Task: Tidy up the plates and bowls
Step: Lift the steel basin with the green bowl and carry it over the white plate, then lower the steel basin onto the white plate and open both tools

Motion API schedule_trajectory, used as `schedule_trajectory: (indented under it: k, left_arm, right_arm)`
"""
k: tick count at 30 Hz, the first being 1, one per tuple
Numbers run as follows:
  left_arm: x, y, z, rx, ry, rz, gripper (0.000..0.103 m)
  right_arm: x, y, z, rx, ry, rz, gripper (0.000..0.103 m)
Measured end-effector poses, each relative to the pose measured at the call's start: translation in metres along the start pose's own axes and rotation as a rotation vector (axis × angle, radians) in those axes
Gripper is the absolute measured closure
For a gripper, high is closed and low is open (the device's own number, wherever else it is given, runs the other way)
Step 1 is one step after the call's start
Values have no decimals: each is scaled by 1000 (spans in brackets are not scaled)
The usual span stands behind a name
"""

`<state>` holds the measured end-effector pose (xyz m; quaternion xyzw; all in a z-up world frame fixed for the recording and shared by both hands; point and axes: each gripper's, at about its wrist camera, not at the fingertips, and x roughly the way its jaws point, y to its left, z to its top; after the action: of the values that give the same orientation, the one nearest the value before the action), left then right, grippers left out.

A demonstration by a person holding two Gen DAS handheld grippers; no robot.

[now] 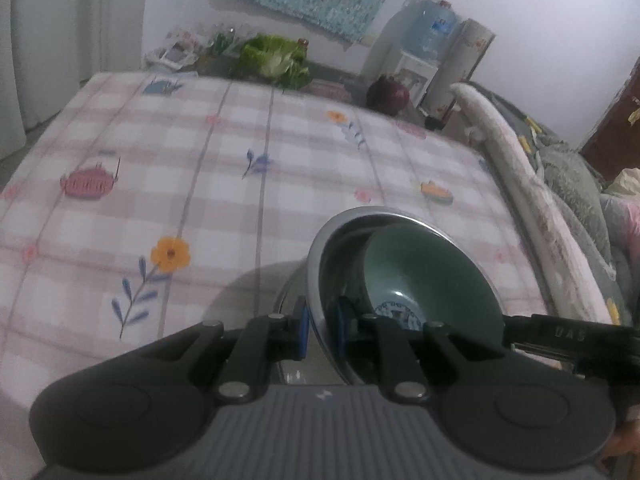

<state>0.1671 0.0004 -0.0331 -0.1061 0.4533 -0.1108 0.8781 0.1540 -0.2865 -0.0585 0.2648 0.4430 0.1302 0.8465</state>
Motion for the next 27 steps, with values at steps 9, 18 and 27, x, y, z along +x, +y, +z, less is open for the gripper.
schedule_trajectory:
  k: [9,18,27]
  left_arm:
    - [6,8,-16,-2,21,12,89]
    - [-1,3,-21,57,-39,52,76]
    - [-37,4,-26,96,-156,114,32]
  right_arm:
    - [8,-5,-15,13,24,-20,91]
    - [7,-2,-18,-13,14,-38,89]
    - [-25,6,-19,-79,-104,-102,50]
